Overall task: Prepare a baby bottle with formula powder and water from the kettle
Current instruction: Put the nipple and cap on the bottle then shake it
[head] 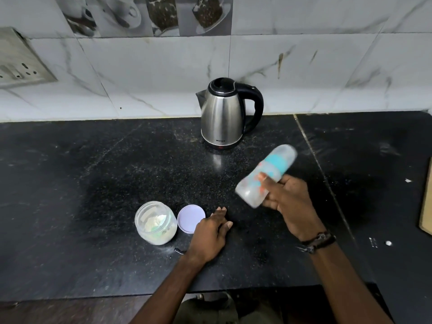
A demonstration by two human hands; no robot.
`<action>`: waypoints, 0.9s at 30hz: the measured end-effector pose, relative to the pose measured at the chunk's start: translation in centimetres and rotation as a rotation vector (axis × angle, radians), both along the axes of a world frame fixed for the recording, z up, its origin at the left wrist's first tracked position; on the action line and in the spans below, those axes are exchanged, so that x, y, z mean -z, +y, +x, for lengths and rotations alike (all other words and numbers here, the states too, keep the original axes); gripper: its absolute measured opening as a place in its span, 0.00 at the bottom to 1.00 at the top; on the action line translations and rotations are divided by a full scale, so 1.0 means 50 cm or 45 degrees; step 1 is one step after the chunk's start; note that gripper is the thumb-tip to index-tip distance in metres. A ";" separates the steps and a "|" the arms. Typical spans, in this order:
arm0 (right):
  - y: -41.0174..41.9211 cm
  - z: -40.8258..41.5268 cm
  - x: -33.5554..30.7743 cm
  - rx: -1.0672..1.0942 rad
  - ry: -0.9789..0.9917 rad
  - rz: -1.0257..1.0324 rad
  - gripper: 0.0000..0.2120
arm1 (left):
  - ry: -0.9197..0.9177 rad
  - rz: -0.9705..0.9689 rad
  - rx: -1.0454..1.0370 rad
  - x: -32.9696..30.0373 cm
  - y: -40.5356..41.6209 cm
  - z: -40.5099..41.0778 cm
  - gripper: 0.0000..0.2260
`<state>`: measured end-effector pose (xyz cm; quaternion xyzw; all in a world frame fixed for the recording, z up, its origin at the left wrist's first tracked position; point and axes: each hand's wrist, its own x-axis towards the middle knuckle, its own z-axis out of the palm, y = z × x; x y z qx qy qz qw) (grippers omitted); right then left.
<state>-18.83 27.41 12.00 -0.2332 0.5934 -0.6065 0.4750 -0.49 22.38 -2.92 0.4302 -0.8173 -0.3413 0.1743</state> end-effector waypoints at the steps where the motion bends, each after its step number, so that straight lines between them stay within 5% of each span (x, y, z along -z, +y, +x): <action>1: 0.007 0.004 -0.001 -0.118 0.035 0.015 0.19 | 0.004 -0.010 0.004 0.002 -0.001 0.001 0.10; 7: -0.005 -0.001 0.004 0.142 -0.062 -0.066 0.13 | 0.005 0.010 -0.010 0.003 -0.003 0.000 0.11; 11: 0.007 0.002 -0.001 -0.171 0.058 -0.017 0.18 | 0.022 -0.005 -0.006 0.003 -0.003 0.002 0.10; 15: -0.007 -0.009 -0.001 0.098 -0.047 -0.166 0.16 | 0.016 0.018 -0.023 0.000 -0.001 -0.001 0.10; 18: -0.005 -0.003 0.006 -0.049 0.231 -0.100 0.15 | 0.016 0.017 -0.006 0.003 0.000 0.000 0.10; 22: -0.004 -0.003 0.002 0.010 0.023 -0.227 0.19 | 0.020 0.013 -0.028 0.003 -0.002 0.000 0.10; 27: -0.001 -0.007 0.011 -0.168 0.221 -0.123 0.16 | 0.033 -0.019 -0.005 0.006 -0.001 0.002 0.10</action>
